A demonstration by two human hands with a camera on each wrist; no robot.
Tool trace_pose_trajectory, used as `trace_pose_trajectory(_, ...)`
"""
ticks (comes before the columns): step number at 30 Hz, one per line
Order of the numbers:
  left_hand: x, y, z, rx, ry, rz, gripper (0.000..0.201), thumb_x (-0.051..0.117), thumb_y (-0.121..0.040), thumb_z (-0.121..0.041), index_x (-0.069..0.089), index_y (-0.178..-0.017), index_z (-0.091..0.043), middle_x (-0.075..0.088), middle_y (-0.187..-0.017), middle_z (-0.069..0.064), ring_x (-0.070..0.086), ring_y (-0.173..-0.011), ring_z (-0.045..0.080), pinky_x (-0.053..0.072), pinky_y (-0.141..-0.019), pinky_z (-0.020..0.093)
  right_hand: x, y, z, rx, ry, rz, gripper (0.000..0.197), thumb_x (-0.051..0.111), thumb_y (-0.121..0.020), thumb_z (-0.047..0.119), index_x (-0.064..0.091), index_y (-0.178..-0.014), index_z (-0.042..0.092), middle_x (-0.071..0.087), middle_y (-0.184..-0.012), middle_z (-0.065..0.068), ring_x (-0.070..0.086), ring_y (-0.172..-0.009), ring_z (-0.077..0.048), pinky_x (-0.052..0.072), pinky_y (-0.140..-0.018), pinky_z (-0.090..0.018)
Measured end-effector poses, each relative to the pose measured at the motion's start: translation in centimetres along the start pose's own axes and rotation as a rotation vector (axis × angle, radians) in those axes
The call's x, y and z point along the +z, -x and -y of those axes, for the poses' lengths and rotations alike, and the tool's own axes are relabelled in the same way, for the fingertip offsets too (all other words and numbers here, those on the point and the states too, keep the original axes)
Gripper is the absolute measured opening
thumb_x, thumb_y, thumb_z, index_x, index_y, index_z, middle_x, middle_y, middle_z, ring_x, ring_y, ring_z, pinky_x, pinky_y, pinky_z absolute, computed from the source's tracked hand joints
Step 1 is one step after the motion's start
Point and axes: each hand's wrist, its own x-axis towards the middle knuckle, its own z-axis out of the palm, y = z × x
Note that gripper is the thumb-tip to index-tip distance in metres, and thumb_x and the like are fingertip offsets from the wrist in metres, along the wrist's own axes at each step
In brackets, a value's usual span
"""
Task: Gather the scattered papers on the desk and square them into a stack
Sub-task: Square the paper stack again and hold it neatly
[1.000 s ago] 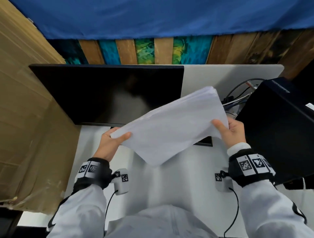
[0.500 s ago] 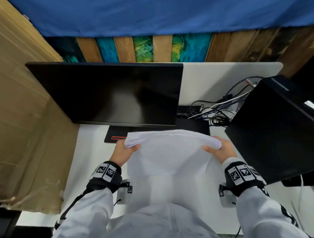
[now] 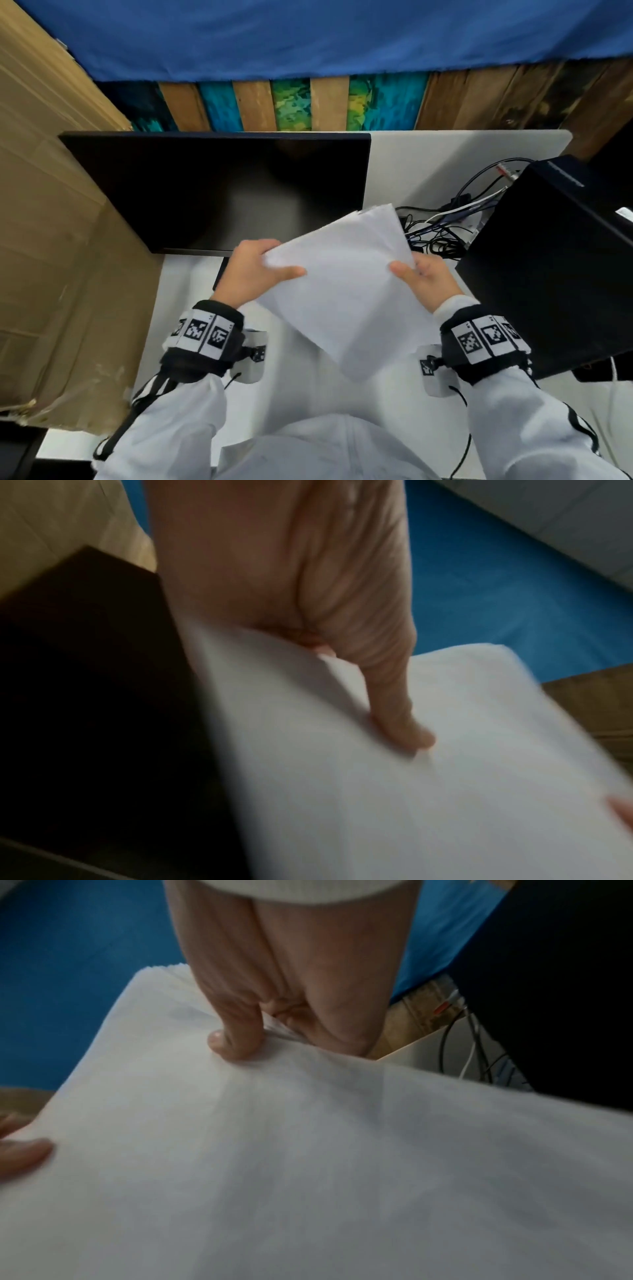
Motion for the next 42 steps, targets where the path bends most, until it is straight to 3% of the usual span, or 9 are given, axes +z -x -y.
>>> trace_pose_trajectory(5, -1.2, 1.3, 0.1, -0.113, 0.600, 0.041, 0.036, 0.081, -0.066, -0.003, 0.069, -0.097, -0.018, 0.077, -0.083, -0.011, 0.071, -0.078, 0.005, 0.056, -0.063, 0.018, -0.7, 0.9, -0.4, -0.002, -0.193, 0.022, 0.049, 0.072, -0.062, 0.055, 0.066, -0.092, 0.016, 0.073, -0.072, 0.024, 0.068, -0.070, 0.007, 0.054, -0.070, -0.012)
trace_pose_trajectory(9, 1.3, 1.9, -0.4, -0.101, 0.572, 0.118, 0.053, 0.081, -0.062, 0.003, 0.068, -0.108, -0.020, 0.074, -0.094, -0.005, 0.068, -0.081, 0.004, 0.054, -0.066, 0.017, 0.9, 1.3, -1.2, -0.013, -0.172, 0.109, 0.036, 0.070, -0.074, -0.003, 0.063, -0.107, 0.011, 0.071, -0.073, 0.029, 0.065, -0.076, 0.015, 0.050, -0.071, -0.004)
trace_pose_trajectory(11, 2.0, 1.8, -0.5, -0.097, 0.556, 0.102, 0.058, 0.082, -0.061, 0.005, 0.066, -0.112, -0.017, 0.073, -0.099, -0.004, 0.068, -0.084, 0.003, 0.054, -0.069, 0.017, 0.7, 1.3, -1.1, -0.018, -0.183, 0.123, 0.043, 0.070, -0.071, -0.010, 0.063, -0.107, 0.013, 0.072, -0.075, 0.027, 0.065, -0.077, 0.015, 0.048, -0.068, -0.003)
trace_pose_trajectory(19, 2.7, 1.4, -1.3, -0.123, 0.618, 0.055, 0.054, 0.081, -0.062, 0.005, 0.066, -0.110, -0.015, 0.071, -0.094, -0.007, 0.068, -0.078, -0.002, 0.051, -0.061, 0.016, 0.7, 0.8, 0.3, -0.093, -0.189, 0.104, 0.037, 0.073, -0.071, -0.003, 0.065, -0.092, 0.027, 0.073, -0.075, 0.027, 0.066, -0.076, 0.012, 0.050, -0.070, -0.006)
trace_pose_trajectory(24, 2.3, 1.3, -1.0, -0.142, 0.706, -0.019, 0.049, 0.079, -0.064, 0.005, 0.066, -0.105, -0.017, 0.072, -0.095, 0.000, 0.069, -0.076, 0.002, 0.053, -0.059, 0.017, 0.4, 1.1, 1.6, -0.166, -0.356, -0.058, 0.050, 0.074, -0.061, 0.052, 0.068, -0.093, 0.015, 0.074, -0.079, 0.019, 0.066, -0.077, 0.006, 0.051, -0.067, -0.010)
trace_pose_trajectory(29, 3.4, 1.3, -1.0, -0.124, 0.689, -0.020, 0.055, 0.081, -0.063, 0.004, 0.064, -0.110, -0.017, 0.071, -0.100, -0.002, 0.069, -0.085, 0.005, 0.055, -0.067, 0.018, 2.3, 0.9, 1.6, -0.221, -0.332, -0.361, 0.027, 0.062, -0.076, 0.026, 0.068, -0.083, 0.001, 0.069, -0.080, 0.001, 0.062, -0.080, -0.008, 0.050, -0.078, -0.021)
trace_pose_trajectory(33, 4.0, 1.3, -0.7, -0.127, 0.675, -0.054, 0.042, 0.076, -0.070, 0.003, 0.065, -0.102, -0.022, 0.069, -0.092, -0.006, 0.067, -0.078, 0.001, 0.056, -0.070, 0.019, 2.5, 0.5, 1.7, -0.236, -0.294, -0.481, 0.018, 0.053, -0.086, 0.006, 0.067, -0.078, -0.003, 0.067, -0.066, 0.013, 0.062, -0.068, 0.005, 0.047, -0.072, -0.008)
trace_pose_trajectory(39, 4.6, 0.9, -1.1, -0.170, 0.677, -0.176, 0.019, 0.073, -0.076, -0.003, 0.065, -0.078, -0.020, 0.068, -0.078, -0.003, 0.066, -0.059, -0.005, 0.053, -0.057, 0.017, 1.6, 0.8, 1.0, -0.232, -0.229, -0.135, 0.031, 0.072, -0.069, 0.018, 0.061, -0.098, 0.022, 0.068, -0.095, 0.006, 0.064, -0.087, 0.004, 0.051, -0.080, -0.013)
trace_pose_trajectory(42, 4.3, 0.7, -1.7, -0.179, 0.694, -0.155, 0.016, 0.074, -0.075, -0.005, 0.066, -0.080, -0.017, 0.070, -0.080, -0.002, 0.068, -0.062, 0.000, 0.053, -0.060, 0.025, 1.4, 0.8, 1.1, -0.131, -0.165, -0.177, 0.021, 0.071, -0.076, 0.004, 0.065, -0.089, 0.020, 0.066, -0.082, 0.009, 0.062, -0.066, 0.015, 0.049, -0.073, -0.021)
